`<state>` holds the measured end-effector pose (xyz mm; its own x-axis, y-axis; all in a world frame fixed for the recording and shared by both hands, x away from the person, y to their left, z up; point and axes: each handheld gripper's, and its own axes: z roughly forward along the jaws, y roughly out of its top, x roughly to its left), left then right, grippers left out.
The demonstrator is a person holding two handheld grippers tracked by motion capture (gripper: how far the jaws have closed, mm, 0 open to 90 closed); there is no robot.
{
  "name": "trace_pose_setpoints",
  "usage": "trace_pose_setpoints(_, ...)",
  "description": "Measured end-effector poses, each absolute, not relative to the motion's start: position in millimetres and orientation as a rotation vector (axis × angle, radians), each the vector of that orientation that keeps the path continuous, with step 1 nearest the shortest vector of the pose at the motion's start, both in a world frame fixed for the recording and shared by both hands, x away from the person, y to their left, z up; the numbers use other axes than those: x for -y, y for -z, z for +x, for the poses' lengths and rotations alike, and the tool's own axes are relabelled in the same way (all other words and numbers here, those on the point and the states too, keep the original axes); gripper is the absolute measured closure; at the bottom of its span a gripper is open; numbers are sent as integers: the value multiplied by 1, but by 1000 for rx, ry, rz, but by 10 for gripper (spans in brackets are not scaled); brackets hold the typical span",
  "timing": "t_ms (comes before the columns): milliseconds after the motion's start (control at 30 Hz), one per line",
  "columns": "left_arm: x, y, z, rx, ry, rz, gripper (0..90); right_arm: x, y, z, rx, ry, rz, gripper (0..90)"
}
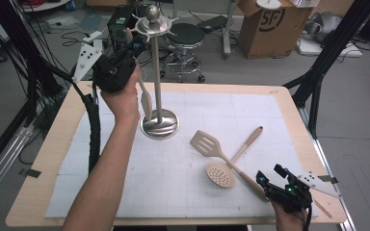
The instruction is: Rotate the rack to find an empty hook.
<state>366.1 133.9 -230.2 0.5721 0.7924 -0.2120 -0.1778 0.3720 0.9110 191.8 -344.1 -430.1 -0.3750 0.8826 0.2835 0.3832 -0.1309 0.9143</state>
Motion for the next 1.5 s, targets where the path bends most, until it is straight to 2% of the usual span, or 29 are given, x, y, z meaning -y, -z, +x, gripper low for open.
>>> trace_pose_setpoints(167,-136,231,362,-697,-689,1015,898,343,431,193,-1713,-1513,1411,154)
trace_pose_setpoints(633,-105,231,346,-655,-714,1069,898,340,430,194,-1724,-1510,1409,154)
trace_pose_setpoints(833,-97,228,358,-687,-749,1095,898,342,430,193,-1713,-1515,1412,154)
trace_pose_setpoints(1067,-105,230,362,-703,-731,1070,899,346,431,192,-1706,-1512,1416,154)
trace_pose_setpoints(1200,-95,231,358,-661,-741,1093,898,346,432,194,-1711,-1509,1418,154)
trace_pose_setpoints(1500,-103,225,356,-678,-763,1010,898,344,432,194,-1711,-1513,1418,154)
